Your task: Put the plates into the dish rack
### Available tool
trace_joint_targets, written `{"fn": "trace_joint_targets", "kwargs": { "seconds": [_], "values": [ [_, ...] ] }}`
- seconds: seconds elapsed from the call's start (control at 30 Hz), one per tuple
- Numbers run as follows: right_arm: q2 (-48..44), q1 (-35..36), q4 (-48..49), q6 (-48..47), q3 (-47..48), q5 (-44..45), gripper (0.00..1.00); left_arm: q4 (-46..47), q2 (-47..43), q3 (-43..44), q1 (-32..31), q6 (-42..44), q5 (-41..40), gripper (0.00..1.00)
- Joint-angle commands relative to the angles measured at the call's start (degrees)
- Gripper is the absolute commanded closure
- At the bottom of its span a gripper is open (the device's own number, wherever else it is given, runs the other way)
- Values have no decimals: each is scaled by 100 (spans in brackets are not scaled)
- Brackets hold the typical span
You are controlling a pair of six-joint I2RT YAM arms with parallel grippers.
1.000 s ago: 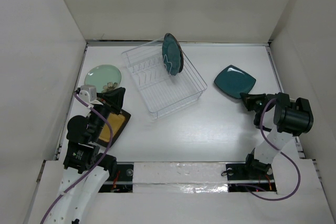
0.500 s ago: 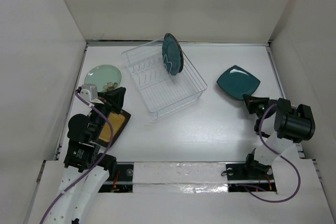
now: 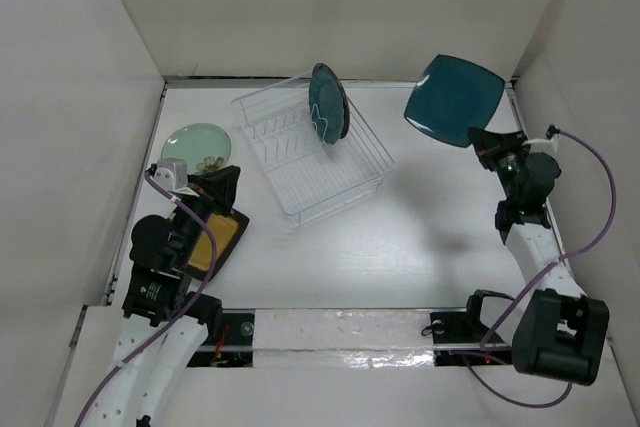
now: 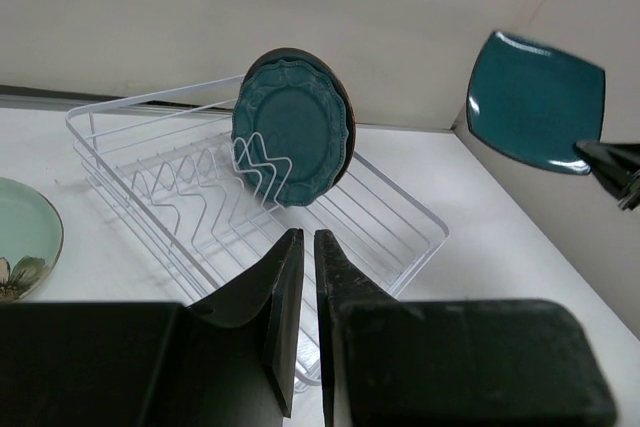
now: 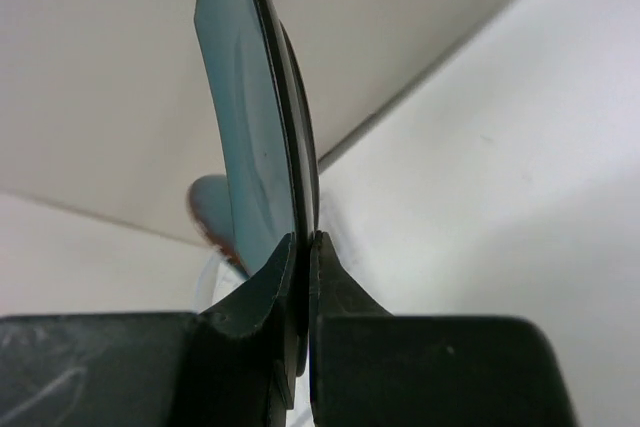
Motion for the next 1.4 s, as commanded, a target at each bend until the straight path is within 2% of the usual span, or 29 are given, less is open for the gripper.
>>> {"fn": "trace_joint_targets", "kwargs": {
  "seconds": [0.0,0.3,0.53,0.83,1.37],
  "values": [
    [-461,636,-196,-580,1104,61,100,266,11,31,-17,71,23,93],
    [232,2709,-1288,-1625,3188,799,100,249,-77,40,-17,80,40,93],
    [1524,3721,-2062,-2433,4973,1458,100,249,-113,40,-17,80,66,93],
    [3273,4109,-3037,-3163,7177,2389,100,231,-156,31,-17,71,137,93],
    [5137,4988,-4848,-4878,9570,4139,100,222,-174,48,-17,80,110,93]
  ]
}}
